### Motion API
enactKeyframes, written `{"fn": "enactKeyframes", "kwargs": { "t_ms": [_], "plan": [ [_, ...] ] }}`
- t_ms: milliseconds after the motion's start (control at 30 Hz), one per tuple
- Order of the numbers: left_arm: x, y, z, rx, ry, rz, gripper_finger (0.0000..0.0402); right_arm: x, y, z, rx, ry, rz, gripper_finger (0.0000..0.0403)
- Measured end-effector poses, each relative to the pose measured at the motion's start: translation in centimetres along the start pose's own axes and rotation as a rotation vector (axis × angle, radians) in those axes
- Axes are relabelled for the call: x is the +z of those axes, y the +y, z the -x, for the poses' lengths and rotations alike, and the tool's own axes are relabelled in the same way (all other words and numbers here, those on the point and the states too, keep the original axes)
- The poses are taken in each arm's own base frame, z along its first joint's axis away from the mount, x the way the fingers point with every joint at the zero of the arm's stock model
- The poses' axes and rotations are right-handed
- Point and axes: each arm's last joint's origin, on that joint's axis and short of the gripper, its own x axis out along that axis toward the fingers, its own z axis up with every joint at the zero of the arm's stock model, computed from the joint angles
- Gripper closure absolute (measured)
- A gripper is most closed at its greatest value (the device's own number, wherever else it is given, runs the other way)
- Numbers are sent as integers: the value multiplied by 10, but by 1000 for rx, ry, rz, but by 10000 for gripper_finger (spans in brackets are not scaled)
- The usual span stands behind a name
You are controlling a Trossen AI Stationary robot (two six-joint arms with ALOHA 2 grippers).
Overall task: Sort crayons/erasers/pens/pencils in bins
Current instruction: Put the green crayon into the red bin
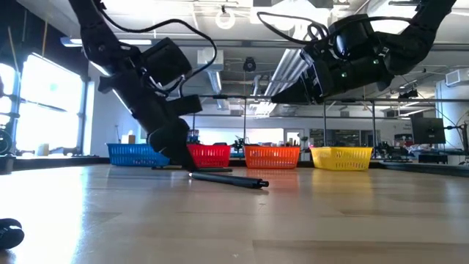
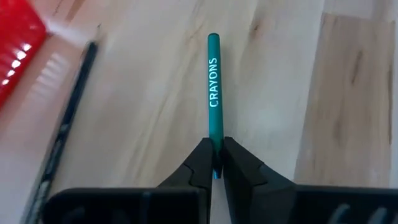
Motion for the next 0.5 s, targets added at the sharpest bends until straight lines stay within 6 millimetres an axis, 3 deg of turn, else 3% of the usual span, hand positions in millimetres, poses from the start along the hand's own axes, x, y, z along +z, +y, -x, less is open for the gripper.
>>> {"fn": "enactKeyframes", "kwargs": {
  "t_ms": [300, 500],
  "plan": [
    [20, 15, 30, 48, -110, 42, 393, 0, 0, 0, 0, 1, 4, 403],
    [42, 49, 53, 118, -199, 207, 393, 0, 0, 0, 0, -1, 4, 403]
  ]
}}
